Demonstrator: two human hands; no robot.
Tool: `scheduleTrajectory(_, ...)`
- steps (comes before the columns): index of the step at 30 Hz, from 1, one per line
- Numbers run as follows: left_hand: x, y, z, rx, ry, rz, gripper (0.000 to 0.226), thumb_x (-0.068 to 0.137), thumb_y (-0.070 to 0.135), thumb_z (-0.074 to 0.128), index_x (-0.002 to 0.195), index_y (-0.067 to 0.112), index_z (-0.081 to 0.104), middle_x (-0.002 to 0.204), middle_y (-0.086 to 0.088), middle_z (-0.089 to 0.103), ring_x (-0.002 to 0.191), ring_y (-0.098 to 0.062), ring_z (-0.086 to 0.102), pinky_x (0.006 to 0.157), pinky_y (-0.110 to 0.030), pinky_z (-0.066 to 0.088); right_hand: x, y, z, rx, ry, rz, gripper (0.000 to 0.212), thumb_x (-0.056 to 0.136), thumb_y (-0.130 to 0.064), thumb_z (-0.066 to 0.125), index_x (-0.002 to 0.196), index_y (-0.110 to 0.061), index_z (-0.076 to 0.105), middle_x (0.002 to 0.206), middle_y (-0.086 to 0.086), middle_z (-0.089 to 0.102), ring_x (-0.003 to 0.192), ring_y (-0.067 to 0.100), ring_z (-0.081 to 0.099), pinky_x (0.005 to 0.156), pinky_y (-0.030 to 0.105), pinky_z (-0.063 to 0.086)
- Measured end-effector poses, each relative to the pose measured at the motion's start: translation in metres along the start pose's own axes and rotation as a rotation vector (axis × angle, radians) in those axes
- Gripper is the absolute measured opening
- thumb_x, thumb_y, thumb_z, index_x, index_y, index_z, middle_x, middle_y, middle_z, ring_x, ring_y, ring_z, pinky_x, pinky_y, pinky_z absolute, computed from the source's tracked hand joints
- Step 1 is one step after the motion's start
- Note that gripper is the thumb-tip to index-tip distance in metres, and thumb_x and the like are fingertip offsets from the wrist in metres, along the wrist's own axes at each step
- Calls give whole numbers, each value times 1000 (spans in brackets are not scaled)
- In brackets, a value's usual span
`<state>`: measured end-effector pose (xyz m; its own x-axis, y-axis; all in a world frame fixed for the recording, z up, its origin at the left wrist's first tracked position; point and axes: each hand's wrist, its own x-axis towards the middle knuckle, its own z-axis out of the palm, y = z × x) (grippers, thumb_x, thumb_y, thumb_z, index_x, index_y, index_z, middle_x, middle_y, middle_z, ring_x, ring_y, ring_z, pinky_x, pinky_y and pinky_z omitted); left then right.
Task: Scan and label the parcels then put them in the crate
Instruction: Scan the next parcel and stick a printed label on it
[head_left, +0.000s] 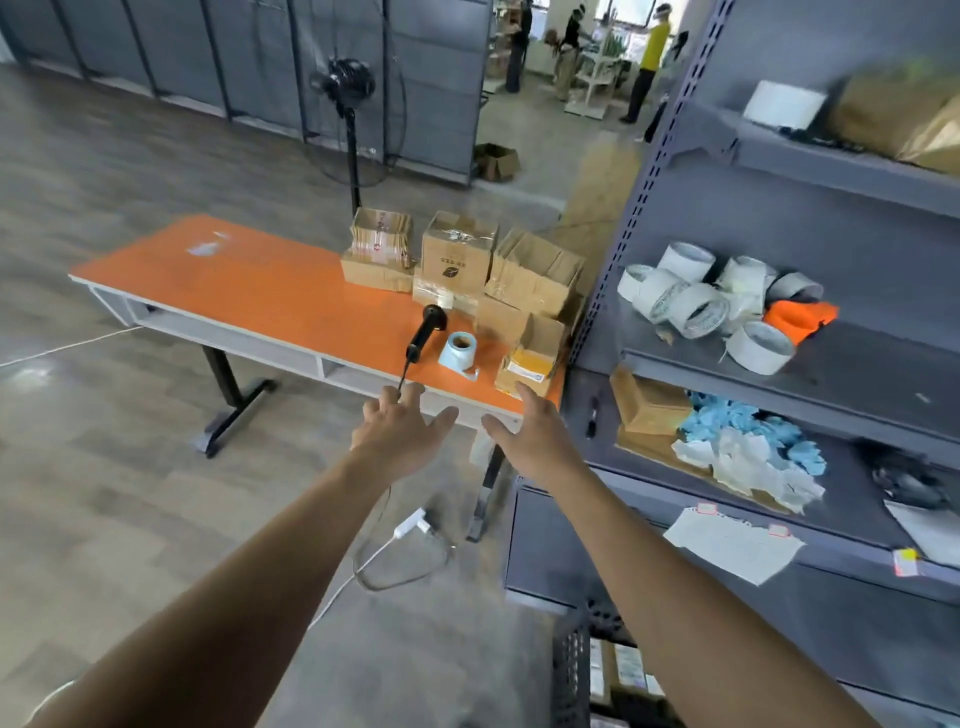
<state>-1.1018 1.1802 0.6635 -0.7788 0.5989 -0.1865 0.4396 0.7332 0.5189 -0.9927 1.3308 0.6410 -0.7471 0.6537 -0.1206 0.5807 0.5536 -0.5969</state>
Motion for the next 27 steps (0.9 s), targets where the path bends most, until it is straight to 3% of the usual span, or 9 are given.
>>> scheduleTrajectory(7, 104, 12, 0, 59, -41, 46, 70, 93, 62, 38, 149, 24, 22, 146, -11, 30, 136, -34, 25, 109, -49, 32, 113, -2, 15, 7, 73, 72, 78, 91, -64, 49, 154, -28, 21, 156, 7, 28, 144, 27, 27, 110, 50, 35)
scheduleTrajectory(14, 214, 54, -2, 57, -135, 58, 67, 93, 60, 37, 148, 24, 23, 145, -12, 27, 132, -35, 27, 107, -48, 32, 208, 10, -5, -141, 204, 187, 70, 91, -58, 52, 149, -27, 27, 150, 6, 32, 141, 29, 26, 105, 52, 39)
scheduleTrajectory(19, 263, 76, 18, 39, -246, 67, 77, 86, 69, 29, 148, 24, 28, 150, -15, 23, 137, -39, 23, 110, -50, 27, 248, 32, -8, -250, 107, 354, 75, 91, -64, 48, 152, -29, 22, 158, 8, 19, 145, 32, 19, 108, 57, 35)
scheduleTrajectory(27, 317, 82, 30, 1, -303, 96, 69, 93, 62, 39, 150, 26, 24, 152, -13, 22, 141, -37, 20, 109, -49, 27, 284, 46, 3, -307, 0, 528, 86, 85, -70, 53, 151, -26, 19, 150, 20, 22, 133, 39, 37, 97, 48, 49)
